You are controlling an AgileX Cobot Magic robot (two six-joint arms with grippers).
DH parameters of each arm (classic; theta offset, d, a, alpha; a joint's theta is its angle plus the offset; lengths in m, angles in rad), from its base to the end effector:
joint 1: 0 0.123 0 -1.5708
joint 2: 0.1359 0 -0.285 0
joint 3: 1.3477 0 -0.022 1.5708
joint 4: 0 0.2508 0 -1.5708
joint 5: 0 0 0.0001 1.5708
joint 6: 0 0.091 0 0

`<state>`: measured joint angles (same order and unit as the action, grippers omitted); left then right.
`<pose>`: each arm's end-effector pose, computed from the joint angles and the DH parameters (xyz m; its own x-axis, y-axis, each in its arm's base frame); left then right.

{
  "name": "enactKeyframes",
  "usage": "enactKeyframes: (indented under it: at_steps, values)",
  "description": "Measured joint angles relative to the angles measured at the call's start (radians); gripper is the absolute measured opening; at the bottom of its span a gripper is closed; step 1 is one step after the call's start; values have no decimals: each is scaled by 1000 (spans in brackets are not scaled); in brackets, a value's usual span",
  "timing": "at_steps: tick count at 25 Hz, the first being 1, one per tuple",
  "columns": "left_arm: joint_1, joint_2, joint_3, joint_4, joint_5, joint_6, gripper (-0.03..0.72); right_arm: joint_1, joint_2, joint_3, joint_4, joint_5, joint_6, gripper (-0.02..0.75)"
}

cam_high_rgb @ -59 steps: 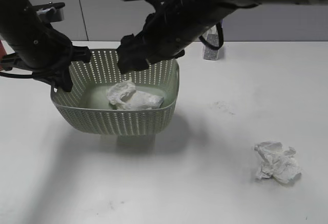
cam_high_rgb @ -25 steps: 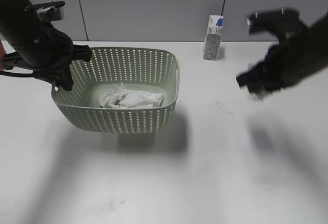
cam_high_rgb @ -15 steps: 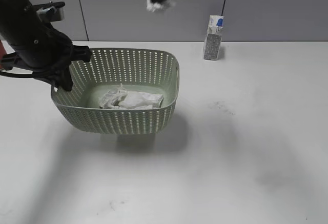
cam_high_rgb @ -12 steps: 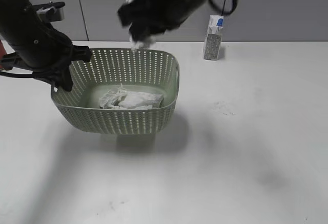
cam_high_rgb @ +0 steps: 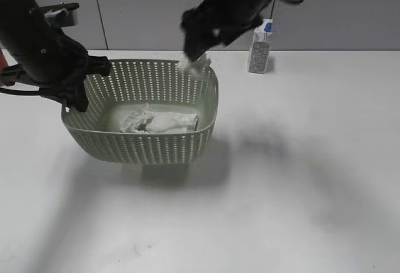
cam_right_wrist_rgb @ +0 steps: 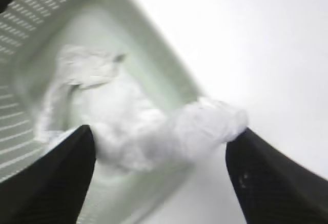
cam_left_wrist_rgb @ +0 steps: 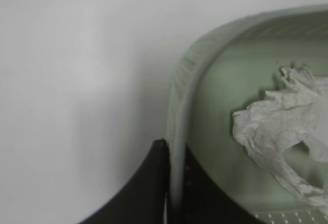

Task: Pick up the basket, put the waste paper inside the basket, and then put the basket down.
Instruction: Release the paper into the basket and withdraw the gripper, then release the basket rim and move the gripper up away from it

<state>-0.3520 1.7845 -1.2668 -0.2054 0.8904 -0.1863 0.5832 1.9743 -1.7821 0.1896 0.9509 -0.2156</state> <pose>0.3308 -0.1369 0.2192 -0.9799 0.0324 -0.1969 0.0775 0.9711 -0.2257 0.3621 0.2556 0.2852 -0.6555 -0.5560 -0.5110 -0.6803 0.7285 0.0799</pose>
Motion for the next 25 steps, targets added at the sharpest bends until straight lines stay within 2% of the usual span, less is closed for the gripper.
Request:
enactKeyframes:
  at_steps: [3, 5, 8, 16, 20, 25]
  values:
    - [0, 2, 0, -1, -19, 0, 3, -150, -14, -84, -42, 104, 26, 629]
    - [0, 14, 0, -4, -37, 0, 3, -254, -15, -91, -50, 180, 43, 619]
    - [0, 52, 0, -7, -53, 0, 3, -367, -23, -60, -33, 228, 38, 605]
    - [0, 133, -3, -6, -106, 0, 3, -547, -121, 91, -62, 235, 19, 596]
    - [0, 154, -11, -8, -134, 0, 3, -632, -236, 263, -67, 200, 11, 596]
    - [0, 160, -11, -15, -172, 0, 43, -669, -462, 524, -66, 91, -2, 595]
